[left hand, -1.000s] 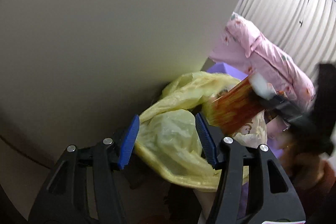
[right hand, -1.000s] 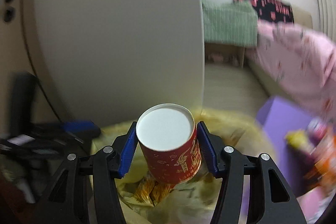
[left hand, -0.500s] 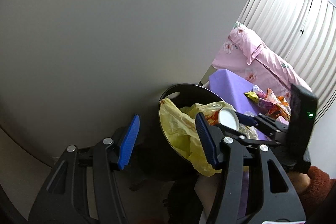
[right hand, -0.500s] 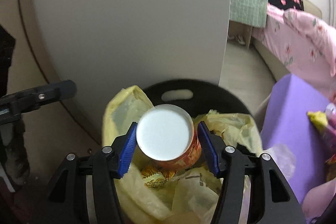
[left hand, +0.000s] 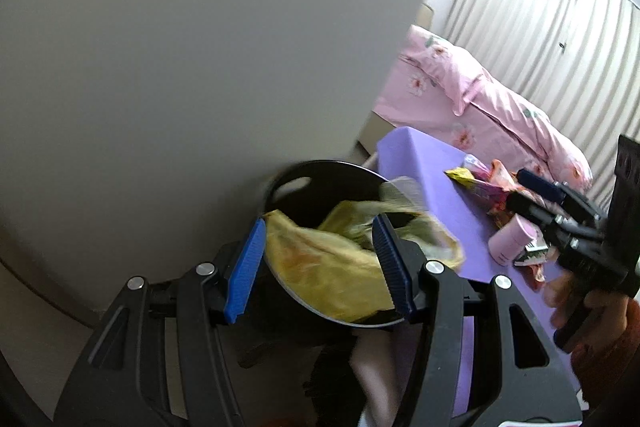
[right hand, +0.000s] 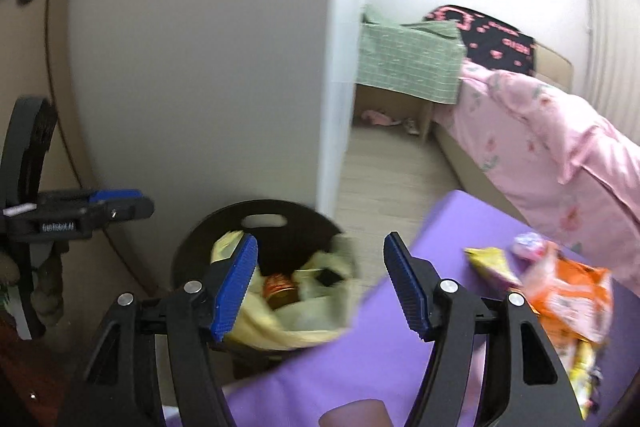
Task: Collect trash
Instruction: 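Move both grippers back over the trash pile on the table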
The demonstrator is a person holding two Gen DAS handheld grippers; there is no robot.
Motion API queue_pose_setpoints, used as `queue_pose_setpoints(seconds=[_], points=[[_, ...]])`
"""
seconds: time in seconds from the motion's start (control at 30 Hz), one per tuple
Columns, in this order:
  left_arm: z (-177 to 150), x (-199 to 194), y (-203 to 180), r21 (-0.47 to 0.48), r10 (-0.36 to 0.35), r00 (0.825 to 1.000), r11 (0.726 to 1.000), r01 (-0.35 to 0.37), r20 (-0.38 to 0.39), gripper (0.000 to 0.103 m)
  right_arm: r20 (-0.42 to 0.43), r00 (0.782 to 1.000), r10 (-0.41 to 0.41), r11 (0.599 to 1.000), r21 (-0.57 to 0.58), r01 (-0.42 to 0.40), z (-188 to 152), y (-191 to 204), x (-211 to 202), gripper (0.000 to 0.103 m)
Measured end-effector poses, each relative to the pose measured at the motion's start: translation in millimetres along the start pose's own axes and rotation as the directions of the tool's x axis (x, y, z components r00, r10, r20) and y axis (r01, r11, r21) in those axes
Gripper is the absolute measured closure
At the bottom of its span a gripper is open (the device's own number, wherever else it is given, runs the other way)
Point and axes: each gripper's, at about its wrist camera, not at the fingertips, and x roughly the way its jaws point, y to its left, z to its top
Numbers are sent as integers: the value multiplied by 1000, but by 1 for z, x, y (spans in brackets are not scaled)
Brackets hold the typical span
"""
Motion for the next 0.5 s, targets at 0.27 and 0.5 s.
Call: queue_pose_setpoints(seconds=[0.27,0.5], points=[[-3,10,-57,86,-53,999,995,54,-10,50,13,986,-168,984,55,167,-12,-65,-47,41],[-13,31,-121,177,-122,990,975,132,-65,50,-64,928,-366,911,176,372,-46,-122,-88,41]])
